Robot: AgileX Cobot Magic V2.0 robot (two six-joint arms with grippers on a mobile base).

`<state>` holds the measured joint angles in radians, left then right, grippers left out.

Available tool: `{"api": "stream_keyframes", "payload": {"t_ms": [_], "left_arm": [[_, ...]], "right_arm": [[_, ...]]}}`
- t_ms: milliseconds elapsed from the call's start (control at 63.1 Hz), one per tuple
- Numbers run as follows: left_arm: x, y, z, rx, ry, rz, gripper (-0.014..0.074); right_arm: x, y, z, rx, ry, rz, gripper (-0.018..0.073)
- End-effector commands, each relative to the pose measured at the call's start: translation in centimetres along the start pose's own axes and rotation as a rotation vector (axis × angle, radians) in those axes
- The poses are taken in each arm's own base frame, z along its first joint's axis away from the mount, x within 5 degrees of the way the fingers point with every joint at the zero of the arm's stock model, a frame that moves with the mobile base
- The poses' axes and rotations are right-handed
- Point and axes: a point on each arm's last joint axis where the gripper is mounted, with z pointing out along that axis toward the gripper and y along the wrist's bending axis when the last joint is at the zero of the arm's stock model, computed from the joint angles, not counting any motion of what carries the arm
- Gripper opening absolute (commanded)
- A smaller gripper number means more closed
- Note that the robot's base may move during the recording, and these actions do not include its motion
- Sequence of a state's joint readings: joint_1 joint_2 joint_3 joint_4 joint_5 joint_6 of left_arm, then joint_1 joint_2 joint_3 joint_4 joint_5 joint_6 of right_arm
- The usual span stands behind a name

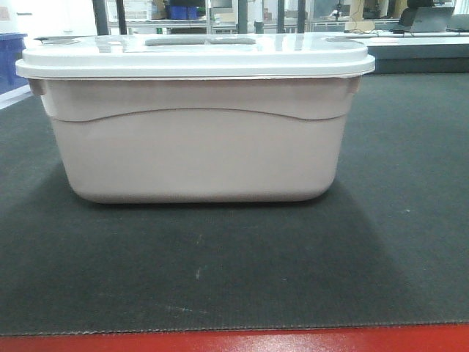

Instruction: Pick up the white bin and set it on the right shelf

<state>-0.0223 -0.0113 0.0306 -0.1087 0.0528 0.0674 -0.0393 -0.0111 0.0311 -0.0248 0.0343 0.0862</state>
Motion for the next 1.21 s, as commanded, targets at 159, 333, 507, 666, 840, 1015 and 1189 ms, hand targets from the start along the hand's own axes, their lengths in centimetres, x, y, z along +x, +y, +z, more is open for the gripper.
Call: {"api": "stream_keyframes", "payload": {"t_ms": [159, 333, 507, 666, 840, 1015, 1189], "left_arm": [[-0.2, 0.0, 0.0, 0.000, -0.076, -0.012, -0.0117], [-0.2, 0.0, 0.0, 0.000, -0.076, -0.012, -0.0117], [-0.2, 0.0, 0.0, 0.000, -0.076, -0.012, -0.0118], [-0.2, 0.0, 0.0, 0.000, -0.076, -0.015, -0.0118], [-0.4, 0.1, -0.1, -0.003, -0.106, -0.034, -0.0117], [-2.9, 0.1, -0.4, -0.005, -0.221, -0.035, -0.0118], [-8.3, -0.3, -1.6, 0.009, -0.315, -0.023, -0.0117]], "right_arm": [[-1.1, 0.1, -0.1, -0.008, -0.102, -0.012, 0.0072], [-1.1, 0.1, -0.1, -0.008, -0.102, -0.012, 0.0072], [-1.1, 0.1, -0.1, -0.008, -0.102, -0.012, 0.0072], [-1.5, 0.1, -0.2, -0.013, -0.152, -0.012, 0.0072], [-1.6, 0.1, -0.2, -0.013, -0.166, -0.013, 0.0072], [-2.4, 0.1, -0.3, -0.014, -0.196, 0.027, 0.0072], [-7.8, 0.4, -1.3, -0.027, -0.333, 0.072, 0.0072]]}}
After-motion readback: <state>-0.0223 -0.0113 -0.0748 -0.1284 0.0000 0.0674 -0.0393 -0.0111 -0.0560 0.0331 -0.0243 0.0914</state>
